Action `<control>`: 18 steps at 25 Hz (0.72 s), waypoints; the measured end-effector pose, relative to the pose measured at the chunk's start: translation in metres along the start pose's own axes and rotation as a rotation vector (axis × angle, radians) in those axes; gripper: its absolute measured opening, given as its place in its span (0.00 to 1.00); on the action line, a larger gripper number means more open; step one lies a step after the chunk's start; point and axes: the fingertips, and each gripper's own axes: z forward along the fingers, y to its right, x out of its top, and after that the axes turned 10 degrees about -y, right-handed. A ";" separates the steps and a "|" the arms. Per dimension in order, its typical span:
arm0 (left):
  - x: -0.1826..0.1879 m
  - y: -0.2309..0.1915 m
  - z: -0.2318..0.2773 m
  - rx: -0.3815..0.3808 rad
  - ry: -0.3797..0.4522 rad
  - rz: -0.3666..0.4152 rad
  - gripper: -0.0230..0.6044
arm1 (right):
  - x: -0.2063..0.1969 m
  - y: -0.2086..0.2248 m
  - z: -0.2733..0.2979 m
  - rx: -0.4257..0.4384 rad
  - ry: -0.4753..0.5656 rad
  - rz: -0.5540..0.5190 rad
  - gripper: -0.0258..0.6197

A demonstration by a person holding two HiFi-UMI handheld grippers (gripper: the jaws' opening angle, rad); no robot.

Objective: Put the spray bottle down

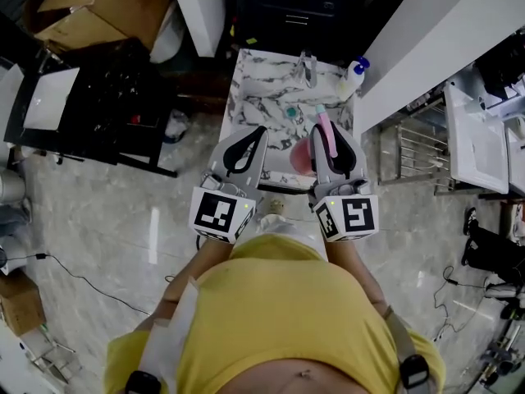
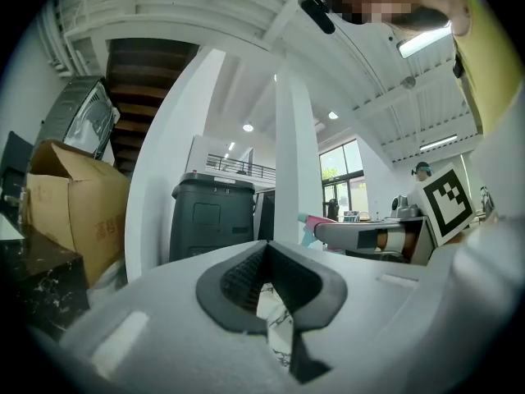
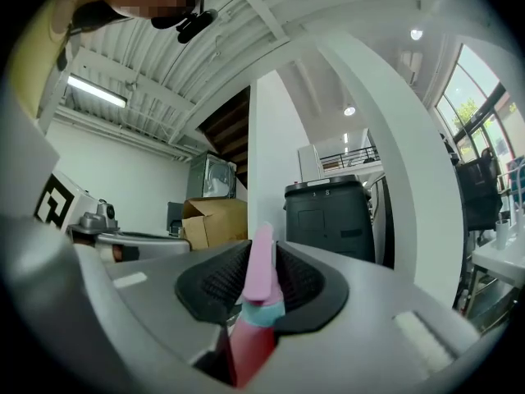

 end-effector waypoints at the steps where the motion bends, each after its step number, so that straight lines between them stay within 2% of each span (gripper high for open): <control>1: 0.002 -0.002 0.009 0.003 -0.001 0.001 0.04 | 0.000 0.006 0.007 0.006 -0.002 0.001 0.18; 12: 0.007 -0.033 0.084 0.054 -0.005 0.001 0.04 | 0.003 0.044 0.077 0.094 -0.004 -0.012 0.18; 18: 0.002 -0.043 0.108 0.037 -0.024 -0.004 0.04 | 0.001 0.057 0.106 0.091 -0.004 -0.010 0.18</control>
